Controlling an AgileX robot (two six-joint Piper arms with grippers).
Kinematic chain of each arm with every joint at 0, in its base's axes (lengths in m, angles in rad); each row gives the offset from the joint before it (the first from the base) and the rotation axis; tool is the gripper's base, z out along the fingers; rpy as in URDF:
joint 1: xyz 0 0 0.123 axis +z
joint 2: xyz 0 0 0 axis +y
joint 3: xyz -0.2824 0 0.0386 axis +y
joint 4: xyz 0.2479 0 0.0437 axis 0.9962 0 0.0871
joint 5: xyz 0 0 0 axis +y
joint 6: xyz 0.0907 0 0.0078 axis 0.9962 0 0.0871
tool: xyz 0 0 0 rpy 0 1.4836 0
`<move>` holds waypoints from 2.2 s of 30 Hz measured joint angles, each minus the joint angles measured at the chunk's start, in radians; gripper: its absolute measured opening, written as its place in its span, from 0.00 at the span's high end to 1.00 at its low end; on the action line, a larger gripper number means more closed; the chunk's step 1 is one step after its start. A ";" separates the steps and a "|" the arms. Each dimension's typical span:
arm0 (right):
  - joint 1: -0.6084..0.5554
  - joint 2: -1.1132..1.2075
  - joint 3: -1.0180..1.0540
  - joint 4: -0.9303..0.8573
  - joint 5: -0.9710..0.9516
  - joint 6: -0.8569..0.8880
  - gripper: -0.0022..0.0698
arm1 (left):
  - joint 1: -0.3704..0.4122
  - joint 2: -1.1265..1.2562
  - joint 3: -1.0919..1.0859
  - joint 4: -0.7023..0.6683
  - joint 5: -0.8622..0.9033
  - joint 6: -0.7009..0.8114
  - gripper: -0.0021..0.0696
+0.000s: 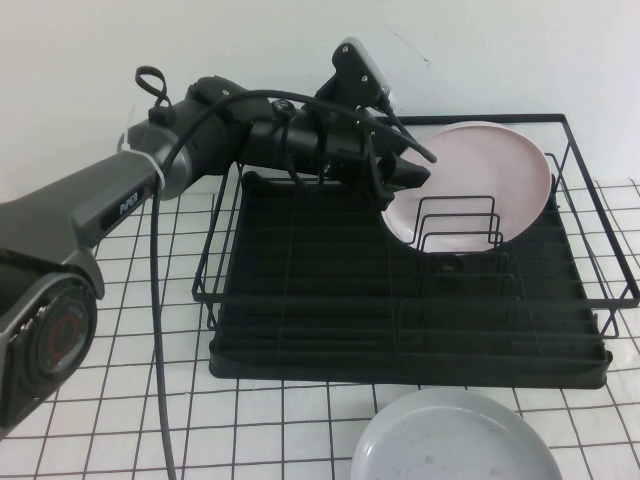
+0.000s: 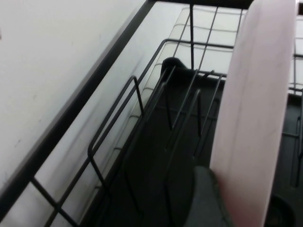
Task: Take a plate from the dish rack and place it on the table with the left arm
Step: Grasp the plate from the shelf, then place the plate from the table
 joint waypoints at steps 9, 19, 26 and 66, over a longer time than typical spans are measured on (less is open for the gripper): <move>0.000 0.000 0.000 0.000 0.000 0.000 0.97 | 0.000 0.012 0.000 -0.078 -0.039 0.051 0.44; 0.000 0.000 0.000 0.000 0.000 0.000 0.97 | 0.000 0.039 -0.001 -0.132 -0.039 0.077 0.49; 0.000 0.000 0.000 0.000 0.000 0.000 0.97 | 0.000 0.040 -0.001 -0.134 -0.063 0.099 0.83; 0.000 0.000 0.000 0.000 0.000 0.000 0.97 | -0.102 -0.410 0.032 0.578 0.487 -0.940 0.89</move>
